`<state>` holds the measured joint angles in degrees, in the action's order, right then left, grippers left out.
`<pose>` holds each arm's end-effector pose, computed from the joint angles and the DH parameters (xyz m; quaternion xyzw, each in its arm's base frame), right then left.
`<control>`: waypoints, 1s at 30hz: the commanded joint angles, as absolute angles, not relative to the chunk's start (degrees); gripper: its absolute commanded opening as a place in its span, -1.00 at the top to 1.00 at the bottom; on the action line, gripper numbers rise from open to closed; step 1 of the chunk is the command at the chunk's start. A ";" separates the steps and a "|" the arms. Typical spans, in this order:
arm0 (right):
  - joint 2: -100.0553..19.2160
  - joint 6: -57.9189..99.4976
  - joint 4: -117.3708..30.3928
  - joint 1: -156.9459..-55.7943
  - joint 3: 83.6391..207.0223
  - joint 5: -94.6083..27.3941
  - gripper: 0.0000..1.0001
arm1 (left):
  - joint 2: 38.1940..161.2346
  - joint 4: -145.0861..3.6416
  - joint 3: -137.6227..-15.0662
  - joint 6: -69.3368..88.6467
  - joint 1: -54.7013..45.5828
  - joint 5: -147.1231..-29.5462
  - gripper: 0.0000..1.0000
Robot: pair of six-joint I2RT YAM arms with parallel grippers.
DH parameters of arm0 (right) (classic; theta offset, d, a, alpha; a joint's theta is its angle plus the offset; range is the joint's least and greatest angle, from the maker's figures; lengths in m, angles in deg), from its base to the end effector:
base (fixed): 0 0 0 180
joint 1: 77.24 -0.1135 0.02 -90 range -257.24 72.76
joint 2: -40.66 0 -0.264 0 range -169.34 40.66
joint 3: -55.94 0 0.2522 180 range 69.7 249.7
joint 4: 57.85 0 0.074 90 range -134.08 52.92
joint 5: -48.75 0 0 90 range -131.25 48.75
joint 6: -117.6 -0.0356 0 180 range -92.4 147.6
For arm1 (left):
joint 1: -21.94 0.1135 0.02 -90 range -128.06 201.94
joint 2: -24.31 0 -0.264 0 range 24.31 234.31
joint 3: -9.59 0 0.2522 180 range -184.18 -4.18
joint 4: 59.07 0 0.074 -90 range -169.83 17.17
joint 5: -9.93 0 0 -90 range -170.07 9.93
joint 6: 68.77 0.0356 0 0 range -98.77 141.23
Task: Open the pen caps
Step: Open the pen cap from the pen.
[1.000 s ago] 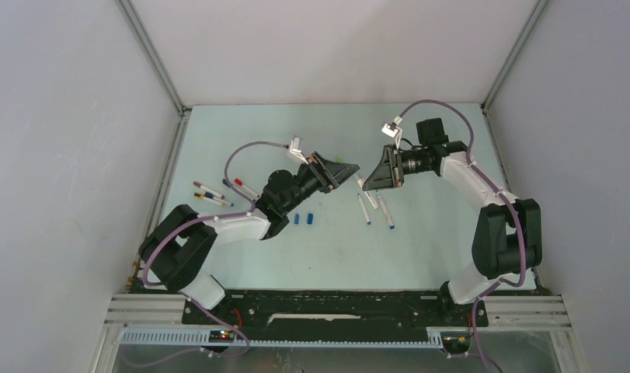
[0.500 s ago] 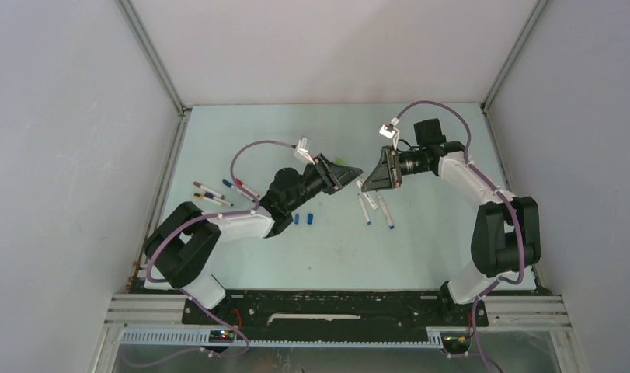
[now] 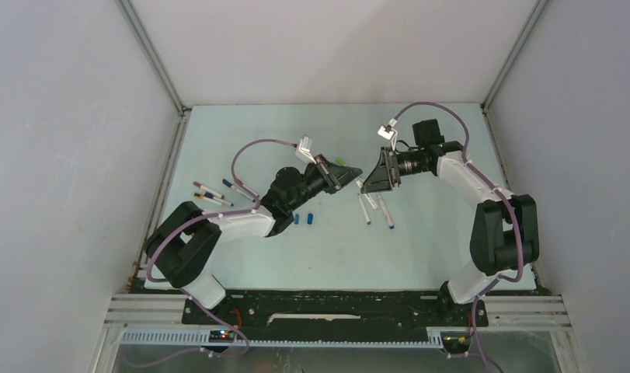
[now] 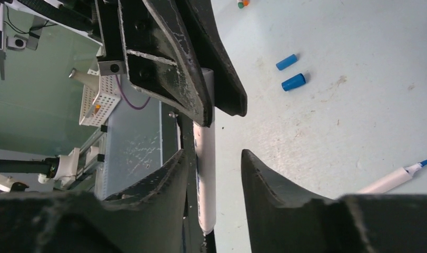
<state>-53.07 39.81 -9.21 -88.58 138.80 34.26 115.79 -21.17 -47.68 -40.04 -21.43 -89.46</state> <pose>0.3138 0.0981 0.2579 -0.3133 0.7139 0.5891 0.2124 0.2463 -0.2406 0.2426 -0.0471 0.6827 -0.6096 0.4001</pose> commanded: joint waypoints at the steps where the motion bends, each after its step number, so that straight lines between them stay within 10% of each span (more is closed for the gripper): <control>1: -53.96 40.30 -9.63 -89.56 138.94 33.43 0.08 | 112.60 -19.25 -47.16 -37.51 -21.93 -87.17 1.00; 8: -54.17 40.44 -9.55 -91.24 138.87 33.25 0.24 | 110.76 -19.40 -45.75 -36.01 -22.01 -84.33 1.00; 11: -54.29 40.99 -8.94 -91.79 139.30 34.12 0.99 | 109.37 -19.52 -44.71 -35.10 -22.01 -82.52 1.00; 30: -58.74 51.76 2.43 -104.10 144.29 28.65 1.00 | 81.56 -23.79 -27.04 -30.59 -13.39 -55.36 1.00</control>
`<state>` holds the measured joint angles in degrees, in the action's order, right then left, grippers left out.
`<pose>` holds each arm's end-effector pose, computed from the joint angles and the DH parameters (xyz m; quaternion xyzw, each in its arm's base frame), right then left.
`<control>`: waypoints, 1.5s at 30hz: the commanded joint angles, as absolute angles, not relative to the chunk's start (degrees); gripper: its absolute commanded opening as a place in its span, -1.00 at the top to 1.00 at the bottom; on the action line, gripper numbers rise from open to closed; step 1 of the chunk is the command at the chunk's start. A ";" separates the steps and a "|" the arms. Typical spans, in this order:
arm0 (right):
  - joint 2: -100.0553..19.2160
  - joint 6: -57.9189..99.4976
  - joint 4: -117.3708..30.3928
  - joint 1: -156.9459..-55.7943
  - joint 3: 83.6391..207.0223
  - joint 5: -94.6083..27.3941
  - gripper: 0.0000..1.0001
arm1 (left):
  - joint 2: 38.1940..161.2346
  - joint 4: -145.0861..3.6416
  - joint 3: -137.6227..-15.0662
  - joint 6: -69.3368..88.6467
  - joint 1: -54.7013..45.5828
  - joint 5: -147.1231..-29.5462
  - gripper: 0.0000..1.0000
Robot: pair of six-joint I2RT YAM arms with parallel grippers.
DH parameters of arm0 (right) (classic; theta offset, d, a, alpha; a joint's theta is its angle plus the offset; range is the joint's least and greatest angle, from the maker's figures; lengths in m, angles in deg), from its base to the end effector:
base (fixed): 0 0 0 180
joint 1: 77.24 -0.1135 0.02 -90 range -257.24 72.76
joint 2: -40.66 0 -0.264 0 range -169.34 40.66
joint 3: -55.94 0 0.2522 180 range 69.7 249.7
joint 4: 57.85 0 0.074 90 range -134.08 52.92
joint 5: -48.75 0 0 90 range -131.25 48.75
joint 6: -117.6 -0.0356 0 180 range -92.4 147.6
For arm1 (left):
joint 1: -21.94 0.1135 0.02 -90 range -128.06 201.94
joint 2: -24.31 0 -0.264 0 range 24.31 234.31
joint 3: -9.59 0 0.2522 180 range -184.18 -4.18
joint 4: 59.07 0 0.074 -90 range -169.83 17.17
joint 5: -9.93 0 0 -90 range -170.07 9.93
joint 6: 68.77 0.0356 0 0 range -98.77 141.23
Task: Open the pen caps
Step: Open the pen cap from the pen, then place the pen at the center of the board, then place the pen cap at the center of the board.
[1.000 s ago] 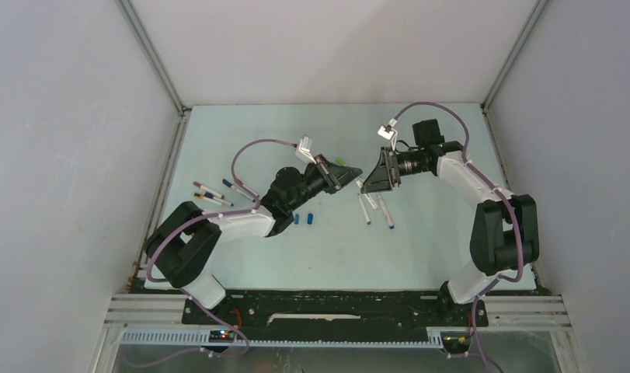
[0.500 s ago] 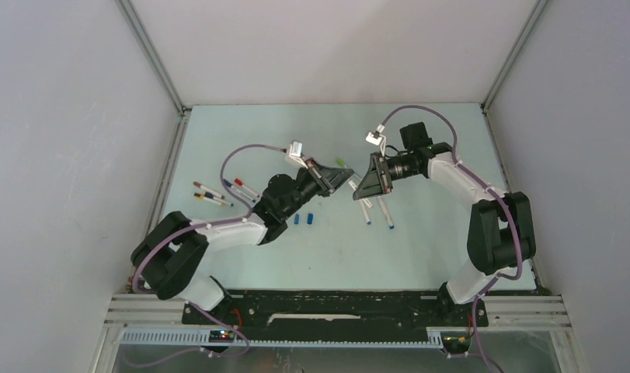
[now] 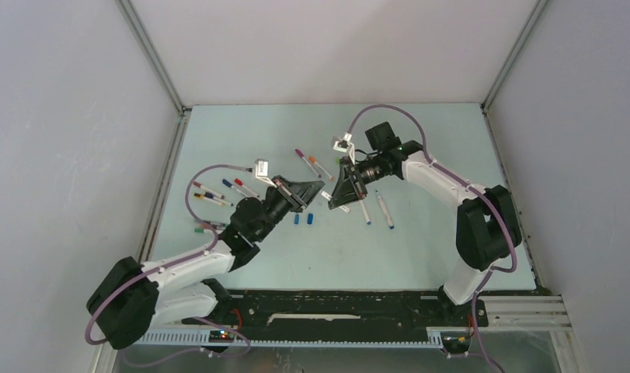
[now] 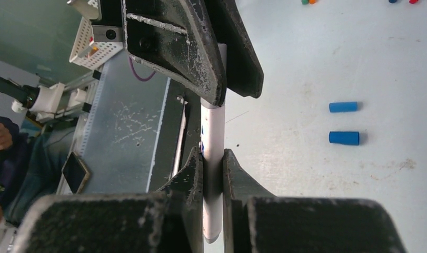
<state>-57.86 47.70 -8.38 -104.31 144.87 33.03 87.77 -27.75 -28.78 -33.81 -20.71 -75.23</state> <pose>0.2968 0.1902 0.2608 -0.4550 0.6397 0.5937 0.1769 0.1780 -0.1599 0.2546 -0.1032 0.6598 -0.5415 0.5107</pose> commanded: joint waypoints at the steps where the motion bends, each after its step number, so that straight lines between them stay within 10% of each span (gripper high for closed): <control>1: -58.89 52.04 2.61 -104.53 144.31 28.29 1.00 | 80.86 -24.14 -26.44 -30.62 -13.05 -55.30 1.00; 15: -61.46 55.17 5.61 -107.36 146.18 24.06 1.00 | 72.39 -27.57 -21.30 -31.63 -7.94 -59.36 1.00; 30: -55.66 51.01 -0.35 -97.25 144.04 -3.46 1.00 | 80.96 -65.02 -32.04 -25.18 -7.37 -79.60 1.00; 45: -57.04 33.43 -9.57 -86.73 139.00 -19.14 1.00 | 97.74 -82.45 -47.69 -19.98 -24.54 -64.61 1.00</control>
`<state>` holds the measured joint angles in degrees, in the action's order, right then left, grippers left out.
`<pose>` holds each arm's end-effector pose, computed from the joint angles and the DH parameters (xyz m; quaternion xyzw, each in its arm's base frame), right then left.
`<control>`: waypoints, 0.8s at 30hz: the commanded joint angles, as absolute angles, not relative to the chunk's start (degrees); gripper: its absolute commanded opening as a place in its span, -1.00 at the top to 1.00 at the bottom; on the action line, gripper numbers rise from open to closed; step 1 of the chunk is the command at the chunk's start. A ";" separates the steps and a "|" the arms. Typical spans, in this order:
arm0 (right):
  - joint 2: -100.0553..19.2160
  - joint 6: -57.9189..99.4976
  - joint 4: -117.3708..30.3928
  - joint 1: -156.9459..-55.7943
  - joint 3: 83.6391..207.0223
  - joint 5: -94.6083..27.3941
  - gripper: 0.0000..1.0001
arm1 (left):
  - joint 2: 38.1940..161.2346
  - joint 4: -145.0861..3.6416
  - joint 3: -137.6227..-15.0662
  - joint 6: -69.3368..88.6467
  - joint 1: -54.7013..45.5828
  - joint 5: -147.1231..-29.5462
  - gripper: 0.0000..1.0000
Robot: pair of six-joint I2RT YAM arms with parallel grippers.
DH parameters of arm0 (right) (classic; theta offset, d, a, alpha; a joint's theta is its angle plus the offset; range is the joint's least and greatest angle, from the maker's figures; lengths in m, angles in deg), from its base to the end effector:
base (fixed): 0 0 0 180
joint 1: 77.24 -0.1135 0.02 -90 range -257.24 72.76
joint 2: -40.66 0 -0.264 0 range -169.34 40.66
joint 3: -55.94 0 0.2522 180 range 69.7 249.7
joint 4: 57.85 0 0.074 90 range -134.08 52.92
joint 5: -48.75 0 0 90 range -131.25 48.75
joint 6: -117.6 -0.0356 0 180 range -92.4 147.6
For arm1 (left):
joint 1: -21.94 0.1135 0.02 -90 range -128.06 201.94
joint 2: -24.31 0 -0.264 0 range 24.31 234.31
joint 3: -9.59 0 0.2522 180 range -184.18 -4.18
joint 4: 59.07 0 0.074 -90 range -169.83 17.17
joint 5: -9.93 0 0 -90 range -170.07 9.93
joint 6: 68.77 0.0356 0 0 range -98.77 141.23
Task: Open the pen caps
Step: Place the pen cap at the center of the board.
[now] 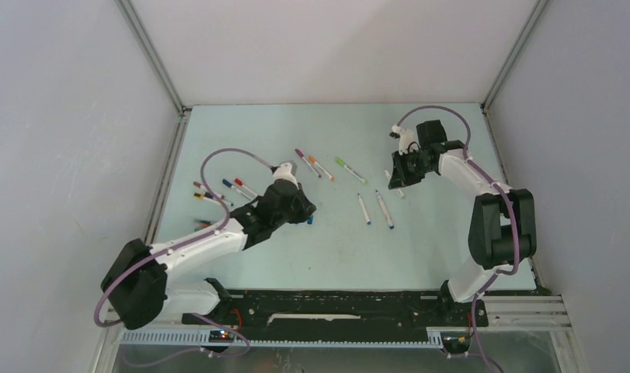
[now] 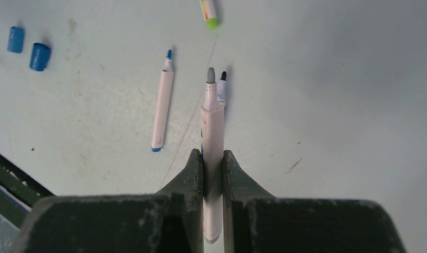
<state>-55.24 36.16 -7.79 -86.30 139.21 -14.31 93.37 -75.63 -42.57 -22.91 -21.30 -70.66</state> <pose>0.3349 0.0697 0.2270 -0.1991 0.9254 0.2274 0.2286 0.1919 -0.1725 0.2266 -0.0457 0.8774 -0.2738 0.3912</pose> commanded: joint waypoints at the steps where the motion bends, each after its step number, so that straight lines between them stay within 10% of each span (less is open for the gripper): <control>1: -57.40 33.75 -9.03 -86.69 139.05 -19.74 1.00 | 99.24 -83.28 -48.74 -19.79 -25.22 -64.29 1.00; 24: -70.70 36.31 1.73 -87.88 144.13 -24.11 0.75 | 119.74 -92.92 -64.78 -15.74 -27.89 -64.68 0.87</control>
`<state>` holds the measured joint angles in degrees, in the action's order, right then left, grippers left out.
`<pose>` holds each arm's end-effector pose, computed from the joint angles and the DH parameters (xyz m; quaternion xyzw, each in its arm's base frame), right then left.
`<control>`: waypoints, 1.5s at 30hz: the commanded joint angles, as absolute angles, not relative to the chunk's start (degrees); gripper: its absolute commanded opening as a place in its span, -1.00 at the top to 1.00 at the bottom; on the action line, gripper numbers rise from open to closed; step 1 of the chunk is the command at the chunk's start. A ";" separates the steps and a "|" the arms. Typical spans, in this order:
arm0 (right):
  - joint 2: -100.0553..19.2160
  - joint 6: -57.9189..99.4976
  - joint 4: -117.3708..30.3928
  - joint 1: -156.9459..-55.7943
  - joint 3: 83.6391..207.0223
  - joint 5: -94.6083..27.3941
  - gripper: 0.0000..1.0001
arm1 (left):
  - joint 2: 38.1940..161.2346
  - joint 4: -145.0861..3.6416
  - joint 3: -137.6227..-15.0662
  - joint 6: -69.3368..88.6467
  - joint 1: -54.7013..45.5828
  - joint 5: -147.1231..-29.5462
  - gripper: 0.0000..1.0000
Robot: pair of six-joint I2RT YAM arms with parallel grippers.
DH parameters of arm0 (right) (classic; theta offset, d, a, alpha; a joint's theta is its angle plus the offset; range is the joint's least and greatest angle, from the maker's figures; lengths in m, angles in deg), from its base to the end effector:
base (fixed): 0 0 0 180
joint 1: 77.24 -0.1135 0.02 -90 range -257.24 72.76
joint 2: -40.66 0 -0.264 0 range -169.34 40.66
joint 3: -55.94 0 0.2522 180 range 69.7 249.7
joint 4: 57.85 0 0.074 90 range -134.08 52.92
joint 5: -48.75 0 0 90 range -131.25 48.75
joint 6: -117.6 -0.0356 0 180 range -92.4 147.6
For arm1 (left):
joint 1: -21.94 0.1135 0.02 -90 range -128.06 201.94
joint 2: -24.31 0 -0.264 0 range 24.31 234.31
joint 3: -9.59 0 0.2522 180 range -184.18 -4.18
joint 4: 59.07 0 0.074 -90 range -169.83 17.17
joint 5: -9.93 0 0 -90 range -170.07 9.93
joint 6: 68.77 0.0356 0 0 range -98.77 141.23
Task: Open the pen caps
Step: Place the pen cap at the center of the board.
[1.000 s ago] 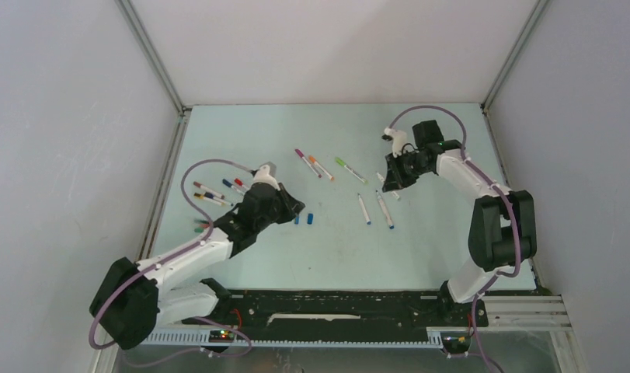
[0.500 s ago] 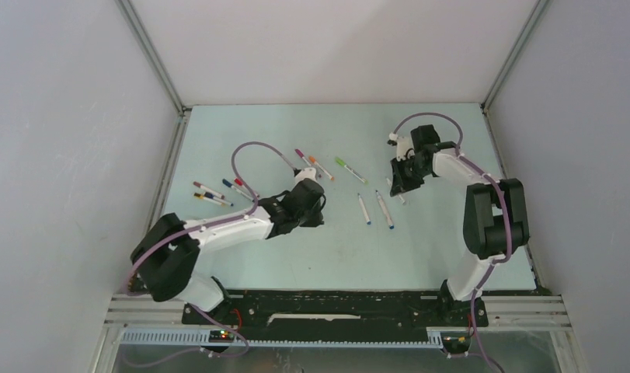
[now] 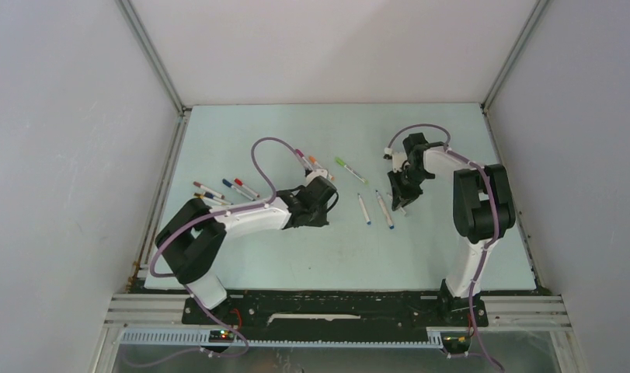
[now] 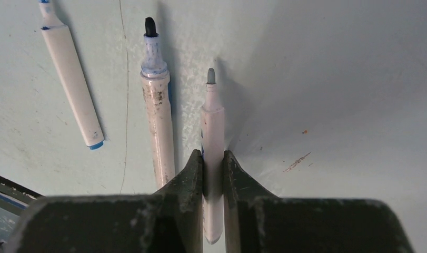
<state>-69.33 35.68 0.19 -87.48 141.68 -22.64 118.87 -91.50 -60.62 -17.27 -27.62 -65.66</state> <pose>0.3470 0.0742 0.1512 -0.1675 0.9703 0.1625 0.0633 0.2209 -0.2456 0.1819 0.0559 0.9497 -0.1107 0.2874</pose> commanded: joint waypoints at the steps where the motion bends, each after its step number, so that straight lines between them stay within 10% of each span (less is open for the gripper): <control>1: -70.97 36.26 1.79 -87.86 144.14 -24.37 0.72 | 120.24 -93.16 -65.14 -15.62 -27.89 -64.72 0.86; 28: -71.37 36.37 2.79 -87.79 144.99 -25.22 0.41 | 126.82 -99.32 -70.88 -14.89 -27.92 -64.36 0.34; 45: -62.47 39.75 1.03 -88.22 145.38 -22.22 0.29 | 109.76 -98.45 -69.22 -8.79 -27.67 -60.38 -0.03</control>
